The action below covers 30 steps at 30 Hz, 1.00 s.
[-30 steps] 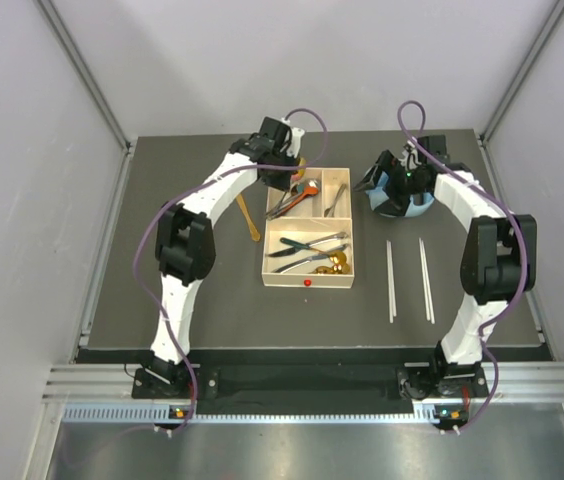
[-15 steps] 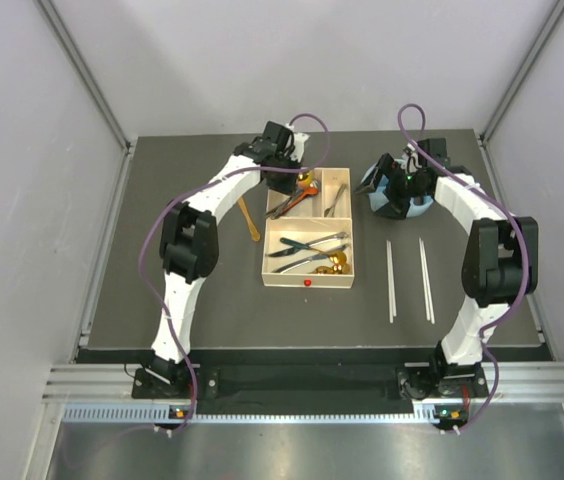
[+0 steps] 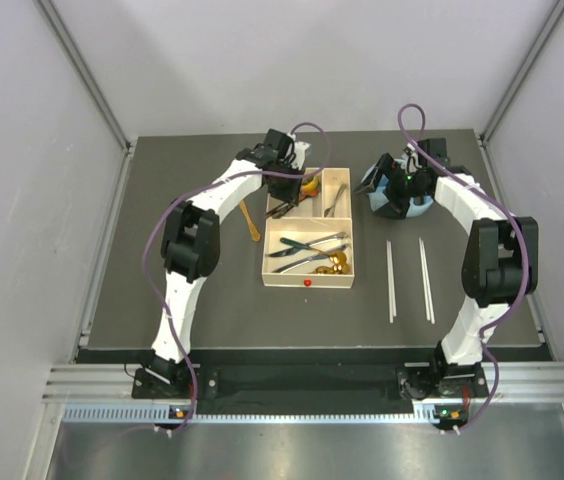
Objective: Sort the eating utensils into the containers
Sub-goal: Place the spoon in the storage box.
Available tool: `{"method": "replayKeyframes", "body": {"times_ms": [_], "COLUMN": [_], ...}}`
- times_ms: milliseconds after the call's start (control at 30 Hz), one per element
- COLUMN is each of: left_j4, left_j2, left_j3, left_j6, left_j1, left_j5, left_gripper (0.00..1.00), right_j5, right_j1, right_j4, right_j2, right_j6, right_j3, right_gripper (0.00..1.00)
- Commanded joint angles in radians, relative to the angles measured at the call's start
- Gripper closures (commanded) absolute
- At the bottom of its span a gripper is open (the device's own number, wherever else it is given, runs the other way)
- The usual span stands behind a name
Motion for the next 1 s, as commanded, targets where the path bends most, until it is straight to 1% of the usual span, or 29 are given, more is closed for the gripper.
{"method": "replayKeyframes", "body": {"times_ms": [0,67,100,200,233,267,300,333,367,567,700,733,767,867,900,967], "left_j4": [0.034,0.045,0.051,0.075,0.104,0.185,0.222,0.256,0.317,0.330,0.411,0.414,0.416,0.346,0.318,0.241], "left_j2": [-0.070,-0.078,-0.080,-0.097,-0.118,-0.133,-0.152,-0.182,-0.193,-0.225,-0.287,-0.297,-0.308,-0.340,-0.343,-0.340], "left_j3": [-0.022,-0.021,-0.021,-0.018,-0.031,-0.079,-0.102,-0.123,-0.155,-0.157,-0.211,-0.234,-0.246,-0.278,-0.288,-0.314], "left_j6": [0.018,-0.005,-0.016,-0.085,-0.111,-0.116,-0.122,-0.134,-0.139,-0.142,-0.197,-0.229,-0.245,-0.291,-0.303,-0.349], "left_j1": [0.008,0.016,0.020,0.052,0.063,0.065,0.065,0.065,0.065,0.066,0.094,0.100,0.105,0.129,0.144,0.158], "left_j5": [0.014,0.012,0.024,0.109,0.116,0.124,0.121,0.115,0.109,0.058,0.077,0.055,-0.018,-0.152,-0.229,-0.297], "left_gripper": [0.72,0.71,0.68,0.66,0.65,0.64,0.63,0.59,0.59,0.57,0.57,0.57,0.58,0.60,0.60,0.61], "right_j5": [-0.015,-0.017,-0.020,-0.023,-0.023,-0.021,-0.021,-0.021,-0.021,-0.020,-0.018,-0.018,-0.018,-0.013,-0.013,-0.013], "right_j1": [0.001,-0.001,0.001,0.001,-0.001,-0.001,0.001,0.001,-0.001,-0.001,0.001,-0.001,-0.001,0.001,0.001,-0.001], "right_j4": [0.041,0.039,0.041,0.041,0.041,0.042,0.041,0.041,0.041,0.045,0.041,0.039,0.039,0.041,0.042,0.047], "right_j2": [-0.024,-0.020,-0.017,-0.014,-0.014,-0.017,-0.017,-0.015,-0.015,-0.009,0.000,0.002,0.006,0.011,0.011,0.017], "right_j6": [0.004,0.005,0.005,0.008,0.008,0.008,0.010,0.008,0.008,0.013,0.014,0.014,0.014,0.014,0.014,0.019], "right_j3": [0.016,0.022,0.024,0.027,0.026,0.026,0.024,0.024,0.024,0.027,0.038,0.044,0.048,0.053,0.055,0.053], "right_gripper": [0.02,0.02,0.02,0.02,0.02,0.02,0.02,0.02,0.02,0.02,0.02,0.02,0.02,0.02,0.02,0.02]}}
